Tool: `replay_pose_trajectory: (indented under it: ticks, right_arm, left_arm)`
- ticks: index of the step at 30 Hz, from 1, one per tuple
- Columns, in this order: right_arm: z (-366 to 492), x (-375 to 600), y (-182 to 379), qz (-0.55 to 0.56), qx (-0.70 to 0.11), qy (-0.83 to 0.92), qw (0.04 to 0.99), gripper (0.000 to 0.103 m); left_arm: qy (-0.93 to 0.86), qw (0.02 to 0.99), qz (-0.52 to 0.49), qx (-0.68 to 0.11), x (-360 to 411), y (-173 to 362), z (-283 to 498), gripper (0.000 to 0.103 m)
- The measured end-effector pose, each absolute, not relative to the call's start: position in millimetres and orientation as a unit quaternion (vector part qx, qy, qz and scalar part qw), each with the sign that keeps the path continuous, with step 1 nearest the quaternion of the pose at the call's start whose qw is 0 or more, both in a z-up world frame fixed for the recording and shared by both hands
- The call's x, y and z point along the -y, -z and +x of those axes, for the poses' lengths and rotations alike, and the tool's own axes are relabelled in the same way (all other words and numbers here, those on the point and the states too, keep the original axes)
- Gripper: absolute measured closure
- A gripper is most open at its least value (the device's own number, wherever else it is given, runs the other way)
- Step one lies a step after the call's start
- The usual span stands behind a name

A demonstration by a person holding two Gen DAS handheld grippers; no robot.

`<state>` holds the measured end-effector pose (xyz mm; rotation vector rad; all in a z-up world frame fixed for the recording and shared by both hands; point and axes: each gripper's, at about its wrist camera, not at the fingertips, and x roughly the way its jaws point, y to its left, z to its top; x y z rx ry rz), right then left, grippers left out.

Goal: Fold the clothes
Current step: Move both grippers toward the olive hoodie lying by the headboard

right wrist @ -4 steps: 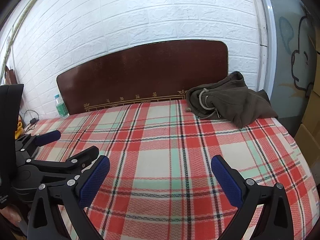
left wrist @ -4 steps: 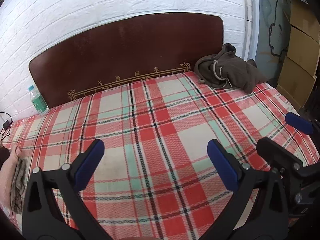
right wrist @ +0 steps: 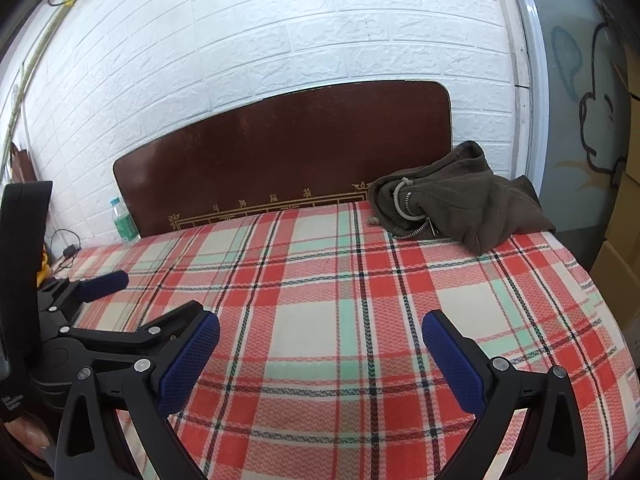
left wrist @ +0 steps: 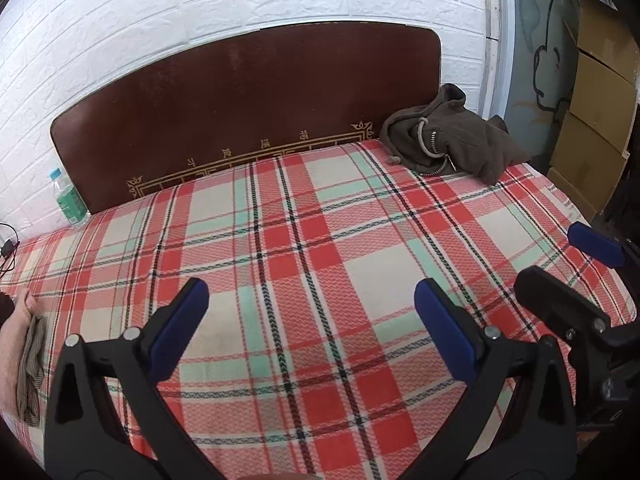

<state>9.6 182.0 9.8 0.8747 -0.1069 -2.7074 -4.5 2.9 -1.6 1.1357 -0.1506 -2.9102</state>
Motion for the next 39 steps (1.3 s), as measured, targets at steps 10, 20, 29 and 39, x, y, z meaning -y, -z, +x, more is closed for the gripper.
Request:
replay_pose_trajectory:
  ticks: [10, 20, 29, 39]
  right_arm:
    - [7, -206, -8, 0.299, 0.068, 0.941, 0.14, 0.0]
    - [-9, -234, -43, 0.279, 0.06, 0.951, 0.114, 0.0]
    - [-24, -256, -61, 0.263, 0.057, 0.958, 0.101, 0.0]
    - [-41, -264, -50, 0.275, 0.065, 0.953, 0.11, 0.0]
  left_arm:
    - [0.921, -0.028, 0.389, 0.019, -13, 6, -19, 0.0]
    - [0.93, -0.064, 0.361, 0.035, -33, -39, -43, 0.0]
    - [0.939, -0.088, 0.331, 0.033, -54, -51, -54, 0.0]
    - [0.941, -0.077, 0.328, 0.037, -56, -45, -62, 0.0]
